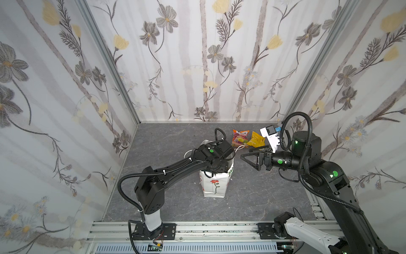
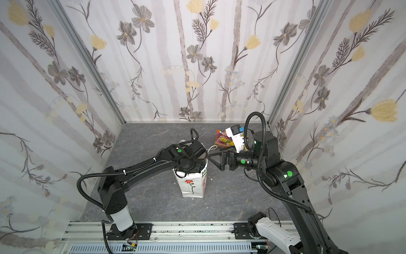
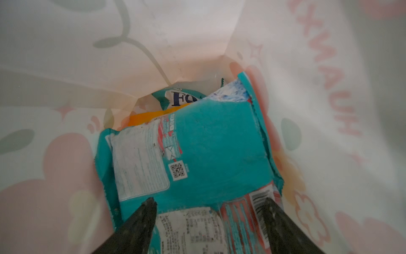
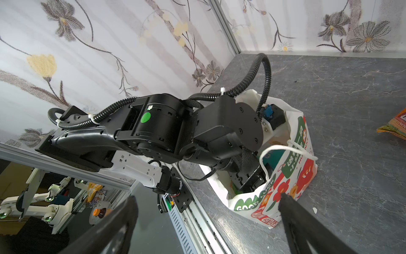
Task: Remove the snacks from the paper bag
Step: 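Grasp the teal pack inside the bag with the left gripper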
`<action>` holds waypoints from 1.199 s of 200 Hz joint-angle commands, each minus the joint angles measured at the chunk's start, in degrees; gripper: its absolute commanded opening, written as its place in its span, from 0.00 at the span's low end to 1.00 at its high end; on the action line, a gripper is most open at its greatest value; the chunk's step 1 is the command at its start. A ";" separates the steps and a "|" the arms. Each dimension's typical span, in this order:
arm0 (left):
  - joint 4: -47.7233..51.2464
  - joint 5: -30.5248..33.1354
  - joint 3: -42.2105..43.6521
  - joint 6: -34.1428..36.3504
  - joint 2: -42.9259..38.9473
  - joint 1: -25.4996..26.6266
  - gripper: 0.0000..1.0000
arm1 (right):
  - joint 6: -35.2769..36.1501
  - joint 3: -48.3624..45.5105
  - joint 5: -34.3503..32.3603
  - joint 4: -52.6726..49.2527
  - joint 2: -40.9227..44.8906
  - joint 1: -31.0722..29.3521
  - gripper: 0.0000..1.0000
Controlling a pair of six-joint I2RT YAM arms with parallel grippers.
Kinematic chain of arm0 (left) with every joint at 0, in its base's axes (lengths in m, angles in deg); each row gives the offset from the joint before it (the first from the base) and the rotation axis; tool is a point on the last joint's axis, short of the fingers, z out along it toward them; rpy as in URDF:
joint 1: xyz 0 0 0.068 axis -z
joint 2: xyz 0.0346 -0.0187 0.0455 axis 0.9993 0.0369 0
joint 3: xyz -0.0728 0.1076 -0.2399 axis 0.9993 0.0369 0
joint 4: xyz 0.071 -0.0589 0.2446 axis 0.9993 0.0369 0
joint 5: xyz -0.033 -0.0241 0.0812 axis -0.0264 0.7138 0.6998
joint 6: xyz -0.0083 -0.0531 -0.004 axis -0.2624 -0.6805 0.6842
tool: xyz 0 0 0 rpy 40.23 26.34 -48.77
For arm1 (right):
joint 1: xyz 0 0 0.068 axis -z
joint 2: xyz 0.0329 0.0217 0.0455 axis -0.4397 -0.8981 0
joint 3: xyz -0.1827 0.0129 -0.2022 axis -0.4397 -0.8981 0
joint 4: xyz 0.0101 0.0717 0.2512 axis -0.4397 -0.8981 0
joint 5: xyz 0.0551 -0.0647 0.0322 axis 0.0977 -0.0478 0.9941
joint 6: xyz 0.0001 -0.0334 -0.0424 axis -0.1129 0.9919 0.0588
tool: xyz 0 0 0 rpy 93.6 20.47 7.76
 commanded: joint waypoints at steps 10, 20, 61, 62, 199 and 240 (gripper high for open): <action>-1.32 2.91 0.26 0.13 0.22 0.74 0.78 | 0.56 0.40 -0.61 0.67 -0.19 -0.04 0.99; -2.94 3.69 1.30 0.54 -1.37 1.60 0.78 | 0.65 0.39 -0.61 0.48 -0.24 -0.09 0.99; -0.61 2.56 2.00 -1.12 -1.38 1.90 0.78 | 0.05 0.96 -0.88 1.10 -0.43 -0.09 0.99; -0.51 2.69 2.00 -1.20 -1.24 1.92 0.78 | 0.04 0.94 -0.88 1.15 -0.38 -0.09 0.99; -4.93 3.71 3.67 -3.51 5.57 0.63 0.21 | -0.14 1.10 -2.04 0.31 0.46 -0.09 0.99; -3.10 3.88 2.02 -2.96 4.07 0.65 0.00 | -0.14 0.76 -2.44 0.57 0.54 -0.09 0.99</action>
